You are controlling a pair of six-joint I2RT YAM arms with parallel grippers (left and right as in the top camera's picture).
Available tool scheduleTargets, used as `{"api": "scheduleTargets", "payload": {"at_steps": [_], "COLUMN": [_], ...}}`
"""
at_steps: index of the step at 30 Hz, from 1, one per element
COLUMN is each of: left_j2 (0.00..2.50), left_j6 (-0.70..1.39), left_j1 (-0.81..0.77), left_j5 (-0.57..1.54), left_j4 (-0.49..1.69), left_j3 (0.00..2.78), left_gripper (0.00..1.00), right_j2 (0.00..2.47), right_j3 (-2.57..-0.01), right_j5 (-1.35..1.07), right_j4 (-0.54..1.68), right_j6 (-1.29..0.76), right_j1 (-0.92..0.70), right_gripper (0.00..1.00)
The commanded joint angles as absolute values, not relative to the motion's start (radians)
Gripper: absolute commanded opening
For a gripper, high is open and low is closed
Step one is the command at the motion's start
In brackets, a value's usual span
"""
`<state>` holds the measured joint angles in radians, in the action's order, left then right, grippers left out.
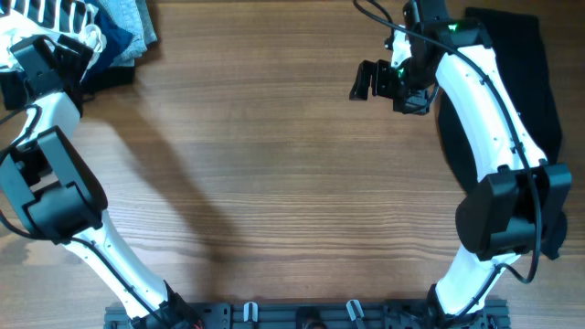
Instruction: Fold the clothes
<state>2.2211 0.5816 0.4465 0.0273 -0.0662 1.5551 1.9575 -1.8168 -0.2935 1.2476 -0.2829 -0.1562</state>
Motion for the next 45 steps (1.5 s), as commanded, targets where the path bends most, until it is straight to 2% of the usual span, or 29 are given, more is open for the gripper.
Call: {"api": "scheduleTargets", "payload": {"at_steps": [1,22,25,31,37,45], "left_j2": [2.128,1.877,1.877,1.783,1.552,1.267], "left_j6": [0.507,0.448,0.448,0.448,0.399,0.436], "left_j1": [0.442,0.441,0.441,0.438,0.402,0.339], "left_j5": [0.040,0.015,0.019,0.173,0.183,0.184], "left_j4": [-0.078,0.069,0.150,0.399,0.614,0.930], "left_j3": [1.554,1.554,1.554,1.554,1.554,1.554], "left_gripper": [1.00,1.00,1.00,1.00,1.00,1.00], "right_j2": [1.940,1.940,1.940,1.940,1.939,1.858], "right_j3": [-1.831,-1.831,-1.831,-1.831,-1.898,-2.029], "right_j5": [-0.284,-0.284,-0.284,-0.284,-0.284,-0.315], "right_j4": [1.259,1.267,1.274,1.240,1.208,1.248], "right_j6": [-0.259,-0.235,-0.235,-0.237,-0.242,-0.242], "right_j1": [-0.160,-0.160,-0.160,-0.159,-0.157,-0.157], "right_gripper": [1.00,1.00,1.00,1.00,0.99,0.99]}}
